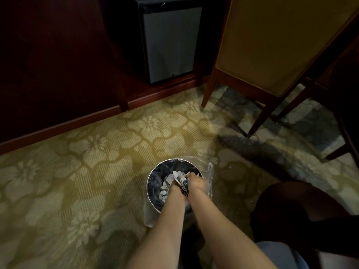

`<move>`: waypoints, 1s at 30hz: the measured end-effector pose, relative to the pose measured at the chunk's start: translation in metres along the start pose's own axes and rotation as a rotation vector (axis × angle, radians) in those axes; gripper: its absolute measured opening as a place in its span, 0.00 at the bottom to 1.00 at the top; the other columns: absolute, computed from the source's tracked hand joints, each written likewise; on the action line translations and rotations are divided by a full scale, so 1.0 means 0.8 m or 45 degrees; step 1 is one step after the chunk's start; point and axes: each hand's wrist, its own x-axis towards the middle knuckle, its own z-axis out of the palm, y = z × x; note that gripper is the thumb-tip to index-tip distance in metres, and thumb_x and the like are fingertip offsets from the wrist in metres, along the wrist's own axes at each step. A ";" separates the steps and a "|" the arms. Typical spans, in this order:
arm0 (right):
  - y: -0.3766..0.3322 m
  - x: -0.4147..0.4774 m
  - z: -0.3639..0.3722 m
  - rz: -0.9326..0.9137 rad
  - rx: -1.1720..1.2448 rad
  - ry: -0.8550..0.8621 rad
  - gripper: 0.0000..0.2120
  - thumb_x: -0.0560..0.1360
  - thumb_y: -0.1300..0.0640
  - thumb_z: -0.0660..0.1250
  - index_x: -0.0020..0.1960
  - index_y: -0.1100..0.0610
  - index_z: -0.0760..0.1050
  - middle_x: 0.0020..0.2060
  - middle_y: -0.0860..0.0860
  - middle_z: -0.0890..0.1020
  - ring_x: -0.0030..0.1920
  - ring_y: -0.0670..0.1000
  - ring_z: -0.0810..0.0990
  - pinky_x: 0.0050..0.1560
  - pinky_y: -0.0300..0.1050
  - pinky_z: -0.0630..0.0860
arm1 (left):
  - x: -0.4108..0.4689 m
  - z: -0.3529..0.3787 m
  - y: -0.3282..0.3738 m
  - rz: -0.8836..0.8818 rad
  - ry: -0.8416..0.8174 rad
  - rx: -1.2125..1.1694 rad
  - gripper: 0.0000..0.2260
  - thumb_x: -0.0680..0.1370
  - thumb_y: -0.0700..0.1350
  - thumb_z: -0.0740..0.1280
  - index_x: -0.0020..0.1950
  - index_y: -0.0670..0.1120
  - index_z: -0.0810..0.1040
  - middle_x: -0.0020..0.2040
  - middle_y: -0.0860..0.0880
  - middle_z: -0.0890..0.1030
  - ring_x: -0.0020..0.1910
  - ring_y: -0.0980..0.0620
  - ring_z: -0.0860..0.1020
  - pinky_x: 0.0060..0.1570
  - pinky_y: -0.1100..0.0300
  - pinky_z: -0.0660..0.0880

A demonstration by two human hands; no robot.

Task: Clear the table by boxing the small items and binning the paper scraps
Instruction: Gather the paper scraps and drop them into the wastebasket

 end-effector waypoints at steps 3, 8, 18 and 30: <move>0.005 0.010 0.000 0.086 0.024 0.039 0.17 0.77 0.56 0.61 0.60 0.66 0.75 0.57 0.61 0.79 0.56 0.59 0.78 0.55 0.47 0.74 | 0.011 0.001 -0.004 0.061 0.095 0.034 0.21 0.84 0.46 0.48 0.73 0.37 0.63 0.73 0.41 0.65 0.73 0.44 0.62 0.69 0.56 0.59; 0.019 0.028 0.006 0.166 0.104 0.038 0.17 0.74 0.54 0.66 0.56 0.66 0.78 0.55 0.61 0.81 0.55 0.61 0.79 0.57 0.53 0.76 | 0.026 0.002 -0.004 0.012 0.163 0.031 0.22 0.84 0.48 0.48 0.73 0.38 0.62 0.74 0.40 0.64 0.73 0.43 0.63 0.69 0.54 0.60; 0.028 0.054 0.002 0.274 0.161 -0.265 0.16 0.72 0.56 0.70 0.55 0.64 0.72 0.22 0.51 0.80 0.32 0.52 0.72 0.32 0.43 0.68 | 0.047 -0.012 -0.006 0.098 0.246 -0.045 0.19 0.83 0.46 0.49 0.50 0.40 0.78 0.50 0.38 0.78 0.51 0.42 0.76 0.52 0.53 0.71; 0.031 0.054 -0.009 0.284 0.128 -0.380 0.10 0.77 0.55 0.62 0.54 0.61 0.72 0.43 0.59 0.76 0.33 0.55 0.73 0.19 0.35 0.70 | 0.031 -0.012 -0.002 0.079 0.235 -0.054 0.23 0.82 0.50 0.47 0.69 0.41 0.71 0.68 0.42 0.72 0.68 0.40 0.69 0.69 0.46 0.64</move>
